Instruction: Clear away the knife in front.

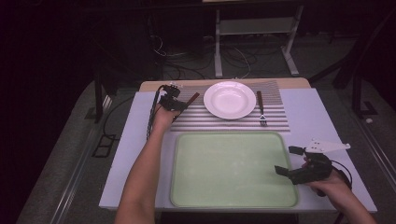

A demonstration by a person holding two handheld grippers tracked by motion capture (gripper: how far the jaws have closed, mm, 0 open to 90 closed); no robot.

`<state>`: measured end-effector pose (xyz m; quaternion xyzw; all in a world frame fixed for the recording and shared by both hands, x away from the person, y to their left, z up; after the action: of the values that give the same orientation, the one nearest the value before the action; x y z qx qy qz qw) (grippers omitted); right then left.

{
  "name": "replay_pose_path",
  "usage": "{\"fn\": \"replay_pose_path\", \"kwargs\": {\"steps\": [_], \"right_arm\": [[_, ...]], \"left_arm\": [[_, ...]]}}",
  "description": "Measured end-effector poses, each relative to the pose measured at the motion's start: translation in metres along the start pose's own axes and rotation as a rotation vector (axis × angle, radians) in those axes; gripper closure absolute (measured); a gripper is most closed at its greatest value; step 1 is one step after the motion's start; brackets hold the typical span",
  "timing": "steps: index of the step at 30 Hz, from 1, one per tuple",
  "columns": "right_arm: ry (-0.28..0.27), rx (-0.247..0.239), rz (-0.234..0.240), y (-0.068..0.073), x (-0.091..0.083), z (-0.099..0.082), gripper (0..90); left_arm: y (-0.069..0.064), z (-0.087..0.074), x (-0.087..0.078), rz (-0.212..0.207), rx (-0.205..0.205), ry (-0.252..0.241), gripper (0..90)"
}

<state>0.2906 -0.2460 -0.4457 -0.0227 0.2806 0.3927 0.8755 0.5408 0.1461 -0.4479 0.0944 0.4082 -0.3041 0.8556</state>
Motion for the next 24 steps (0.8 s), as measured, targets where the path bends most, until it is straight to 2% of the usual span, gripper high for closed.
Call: {"fn": "replay_pose_path", "kwargs": {"steps": [9, 24], "right_arm": [[0.0, -0.002, -0.001, 0.0, 0.0, 0.0, 0.1], [0.001, -0.001, -0.001, 0.001, 0.0, 0.0, 0.1]], "left_arm": [[-0.012, -0.007, -0.017, -0.014, 0.011, 0.001, 77.1], [-0.04, -0.024, -0.04, -0.078, 0.022, -0.018, 77.1]]}}
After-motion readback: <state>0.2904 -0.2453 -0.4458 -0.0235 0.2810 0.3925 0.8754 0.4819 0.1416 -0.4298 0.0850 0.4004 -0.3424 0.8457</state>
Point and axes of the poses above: each handheld gripper's, and its own axes: x roughly forward along the jaws, z roughly out of its top, y roughly to its left, the point moved 5 cm from there along x, roughly forward along the jaws, and after that the axes turned 1 degree about -z, right-handed, at the moved point
